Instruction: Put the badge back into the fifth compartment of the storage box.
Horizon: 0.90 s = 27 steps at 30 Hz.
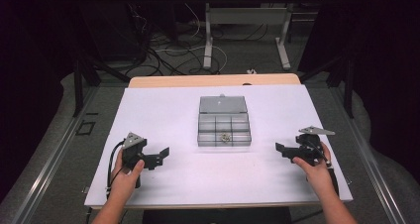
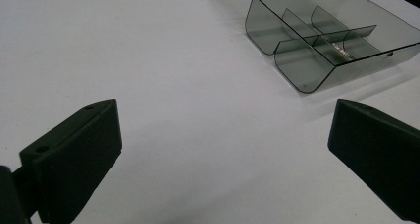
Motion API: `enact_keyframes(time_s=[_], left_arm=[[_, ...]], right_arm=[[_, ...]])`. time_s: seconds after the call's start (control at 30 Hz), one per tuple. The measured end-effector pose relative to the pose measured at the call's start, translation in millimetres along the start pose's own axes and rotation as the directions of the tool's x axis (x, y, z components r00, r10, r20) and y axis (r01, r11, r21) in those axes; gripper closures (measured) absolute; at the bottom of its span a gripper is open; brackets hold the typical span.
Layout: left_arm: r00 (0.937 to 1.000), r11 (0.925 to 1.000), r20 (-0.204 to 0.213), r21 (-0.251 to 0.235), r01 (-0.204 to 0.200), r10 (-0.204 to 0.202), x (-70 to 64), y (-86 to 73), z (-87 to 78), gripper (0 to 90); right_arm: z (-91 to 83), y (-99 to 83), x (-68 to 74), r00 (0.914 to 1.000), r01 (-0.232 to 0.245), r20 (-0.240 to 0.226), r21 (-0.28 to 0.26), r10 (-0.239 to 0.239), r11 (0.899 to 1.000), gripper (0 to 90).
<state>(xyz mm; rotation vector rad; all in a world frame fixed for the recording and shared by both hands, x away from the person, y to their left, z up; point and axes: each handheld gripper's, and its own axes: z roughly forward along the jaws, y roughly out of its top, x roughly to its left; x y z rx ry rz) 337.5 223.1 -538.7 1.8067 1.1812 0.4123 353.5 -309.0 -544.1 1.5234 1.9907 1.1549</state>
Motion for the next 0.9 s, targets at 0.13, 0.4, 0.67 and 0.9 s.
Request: enact_keyframes(time_s=[0.13,0.4,0.67,0.9], left_arm=[[1.0000,1.0000,0.003,0.006,-0.003,0.003,0.0,0.2,-0.4,0.3],[1.0000,1.0000,0.003,0.009,-0.002,0.002,0.6,-0.3,0.1,0.3],[1.0000,0.9999,0.004,0.011,0.000,0.000,0.7,-0.6,1.1,0.3],[1.0000,0.9999,0.004,0.010,0.003,-0.003,0.1,-0.9,1.2,0.3]], right_arm=[[3.1,-5.4,-0.9,1.0000,0.001,-0.003,0.005,-0.001,1.000,9.4],[6.8,-9.0,-3.1,1.0000,-0.006,0.004,0.019,0.005,1.000,9.6],[10.0,-10.6,-2.2,1.0000,-0.006,0.000,0.018,0.006,1.000,9.6],[10.1,-10.2,-0.4,0.9999,-0.015,-0.003,0.019,0.015,1.000,9.6]])
